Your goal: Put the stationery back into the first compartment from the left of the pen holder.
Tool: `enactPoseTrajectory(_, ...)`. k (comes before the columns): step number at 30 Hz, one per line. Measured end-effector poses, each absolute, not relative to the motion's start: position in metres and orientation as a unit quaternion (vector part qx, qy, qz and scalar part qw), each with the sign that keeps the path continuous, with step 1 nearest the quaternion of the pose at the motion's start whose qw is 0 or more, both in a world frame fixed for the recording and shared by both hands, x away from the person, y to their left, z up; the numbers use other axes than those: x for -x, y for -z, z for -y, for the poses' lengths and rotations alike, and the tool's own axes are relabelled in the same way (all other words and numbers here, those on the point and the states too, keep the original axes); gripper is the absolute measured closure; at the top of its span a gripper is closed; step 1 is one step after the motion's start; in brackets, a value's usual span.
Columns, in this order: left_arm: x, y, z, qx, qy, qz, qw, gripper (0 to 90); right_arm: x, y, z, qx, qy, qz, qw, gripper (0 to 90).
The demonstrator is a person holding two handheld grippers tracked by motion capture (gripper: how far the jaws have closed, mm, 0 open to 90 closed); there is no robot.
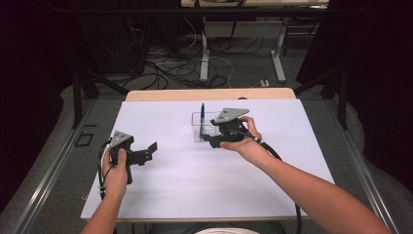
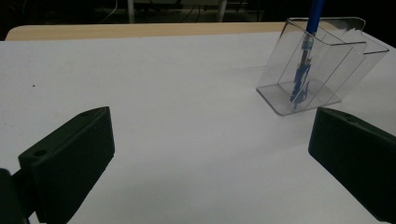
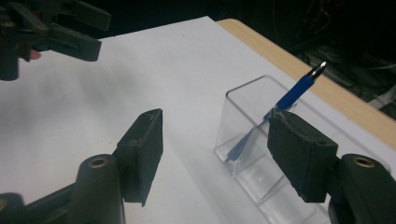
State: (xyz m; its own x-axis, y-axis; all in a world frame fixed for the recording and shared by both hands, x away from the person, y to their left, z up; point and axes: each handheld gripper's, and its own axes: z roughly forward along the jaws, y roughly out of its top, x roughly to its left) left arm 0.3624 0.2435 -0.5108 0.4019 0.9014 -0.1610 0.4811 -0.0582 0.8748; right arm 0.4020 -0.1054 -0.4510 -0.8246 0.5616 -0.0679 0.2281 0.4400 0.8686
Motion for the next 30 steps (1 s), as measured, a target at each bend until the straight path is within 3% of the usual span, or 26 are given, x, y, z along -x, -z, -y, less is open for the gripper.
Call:
enactPoseTrajectory(10,-0.362,0.511,-0.243,-0.692,-0.223,-0.500,0.471,0.1,-0.385,0.469,0.134,-0.295,-0.470,-0.819,0.145,16.0)
enactPoseTrajectory(18,-0.362,0.511,-0.243,-0.691,-0.224,-0.499,0.472,0.1,-0.378,0.486,0.163,-0.341,-0.444,-0.813,0.159,13.3)
enactPoseTrajectory(23,-0.362,0.511,-0.243,-0.692,-0.224,-0.499,0.471,0.1,-0.375,0.498,0.181,-0.366,-0.435,-0.806,0.166,1.2)
enactPoseTrajectory(30,-0.362,0.511,-0.243,-0.691,-0.224,-0.501,0.470,0.1,-0.372,0.509,0.202,-0.397,-0.427,-0.790,0.189,0.0)
